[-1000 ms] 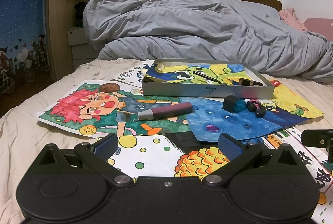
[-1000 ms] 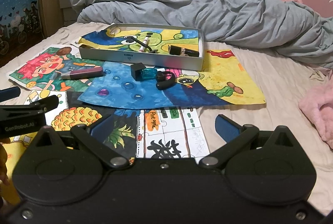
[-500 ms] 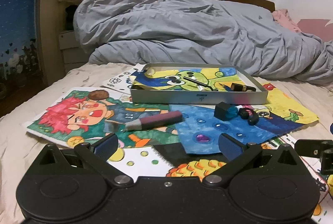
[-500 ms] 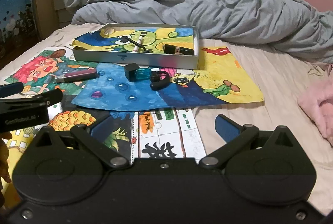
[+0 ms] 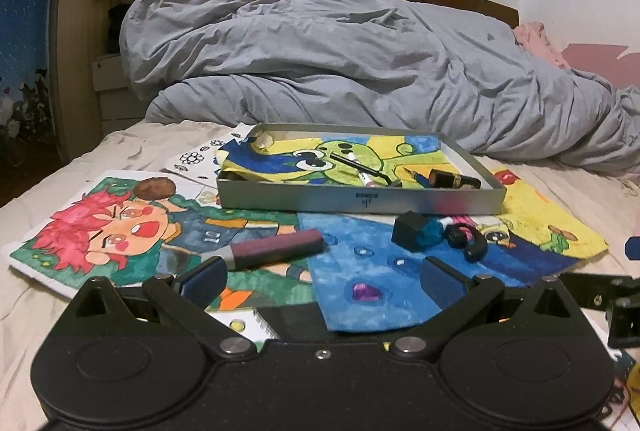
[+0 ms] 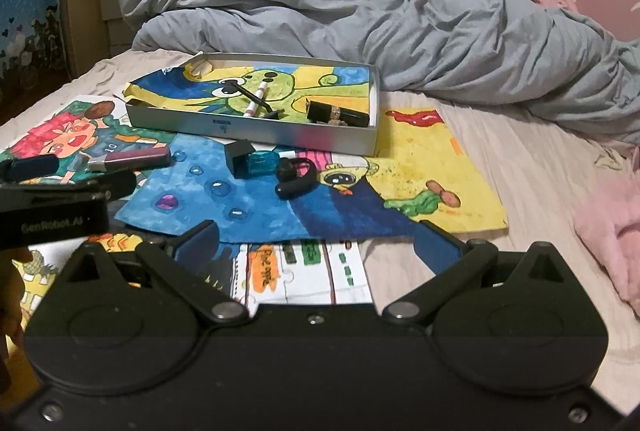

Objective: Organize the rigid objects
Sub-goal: 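Move the left tool toward the black cube while the right tool approaches the black earphone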

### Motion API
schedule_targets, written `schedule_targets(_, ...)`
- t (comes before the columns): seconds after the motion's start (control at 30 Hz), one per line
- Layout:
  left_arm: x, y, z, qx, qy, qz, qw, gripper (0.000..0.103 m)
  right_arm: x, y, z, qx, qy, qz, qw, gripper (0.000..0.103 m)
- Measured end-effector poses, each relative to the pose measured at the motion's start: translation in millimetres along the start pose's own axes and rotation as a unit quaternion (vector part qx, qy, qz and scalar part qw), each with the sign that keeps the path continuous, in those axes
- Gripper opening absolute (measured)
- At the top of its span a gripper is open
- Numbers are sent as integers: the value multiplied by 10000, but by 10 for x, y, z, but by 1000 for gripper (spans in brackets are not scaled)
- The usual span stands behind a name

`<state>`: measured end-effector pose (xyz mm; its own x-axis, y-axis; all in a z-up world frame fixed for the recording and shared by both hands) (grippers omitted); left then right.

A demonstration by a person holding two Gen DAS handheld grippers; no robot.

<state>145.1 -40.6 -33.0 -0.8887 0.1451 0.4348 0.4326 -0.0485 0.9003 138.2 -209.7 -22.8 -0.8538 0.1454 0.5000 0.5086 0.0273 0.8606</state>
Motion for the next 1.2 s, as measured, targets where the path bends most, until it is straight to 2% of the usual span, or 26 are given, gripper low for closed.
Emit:
schedule_targets(0.3, -274, 121, -32, 84, -99, -65, 9999, 102, -287, 167, -35, 224, 148, -137, 9995, 102)
schedule_targets(0.63, -619, 210, -53, 294, -308, 53, 9991, 102, -721, 252, -191, 508, 219, -102, 9984, 102)
schedule_targets(0.83, -865, 280, -135, 398, -623, 182, 9971, 102, -948, 226, -253, 532, 373, 61, 9979, 102)
schedule_targets(1.03, -1109, 326, -298, 205, -1076, 413, 9931, 102, -1136, 210, -233, 603, 621, 166, 9961, 102)
schedule_targets(1.2, -1274, 334, -351, 242, -1269, 561, 9900, 102, -1265, 205, -197, 651, 828, 282, 9940, 102)
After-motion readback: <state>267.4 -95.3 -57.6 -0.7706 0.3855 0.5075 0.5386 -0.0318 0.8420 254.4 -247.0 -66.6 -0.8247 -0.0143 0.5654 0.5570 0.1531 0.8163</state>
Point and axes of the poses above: each gripper's, at about its wrist camera, not at the fingertips, and x roughly against the way its jaws point, z to its left, y to its top, the point moved 1 cm from there along -x, roughly the way its jaws point, and after that the axes turned 2 degrees about y, right-handed, at the moved point
